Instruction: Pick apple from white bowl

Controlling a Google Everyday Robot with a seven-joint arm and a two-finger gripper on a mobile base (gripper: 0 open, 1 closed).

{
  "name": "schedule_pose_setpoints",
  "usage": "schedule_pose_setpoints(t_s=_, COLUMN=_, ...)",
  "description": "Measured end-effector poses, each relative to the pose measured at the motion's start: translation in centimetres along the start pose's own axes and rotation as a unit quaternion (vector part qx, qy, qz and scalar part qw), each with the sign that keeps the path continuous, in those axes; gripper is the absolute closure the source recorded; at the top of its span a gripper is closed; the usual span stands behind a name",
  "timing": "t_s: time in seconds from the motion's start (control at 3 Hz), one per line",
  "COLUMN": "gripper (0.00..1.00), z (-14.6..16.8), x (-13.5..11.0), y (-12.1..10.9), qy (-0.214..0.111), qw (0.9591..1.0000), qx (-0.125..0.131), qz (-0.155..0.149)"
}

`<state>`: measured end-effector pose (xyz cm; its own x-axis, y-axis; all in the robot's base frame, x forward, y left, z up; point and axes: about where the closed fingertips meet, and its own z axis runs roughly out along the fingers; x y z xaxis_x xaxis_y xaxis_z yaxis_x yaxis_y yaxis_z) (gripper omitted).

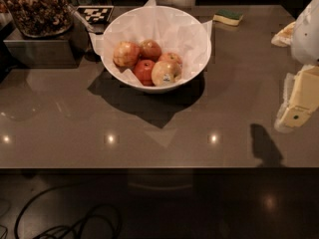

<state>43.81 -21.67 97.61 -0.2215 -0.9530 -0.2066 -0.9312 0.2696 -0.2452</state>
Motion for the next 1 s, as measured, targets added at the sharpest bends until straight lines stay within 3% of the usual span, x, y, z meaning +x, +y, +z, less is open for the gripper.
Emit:
schedule_pose_setpoints(t_s=0.67, gripper=0.00, z=-0.2, x=-0.1, y=-0.3, qy=-0.009, qw=0.9999, qx=0.004, qz=0.011)
schedule_pose_setpoints(t_s=1.0, gripper=0.00, z=-0.4, x=-0.1, y=-1.1, qy=-0.039, qw=0.9978, qx=0.010, qz=0.051)
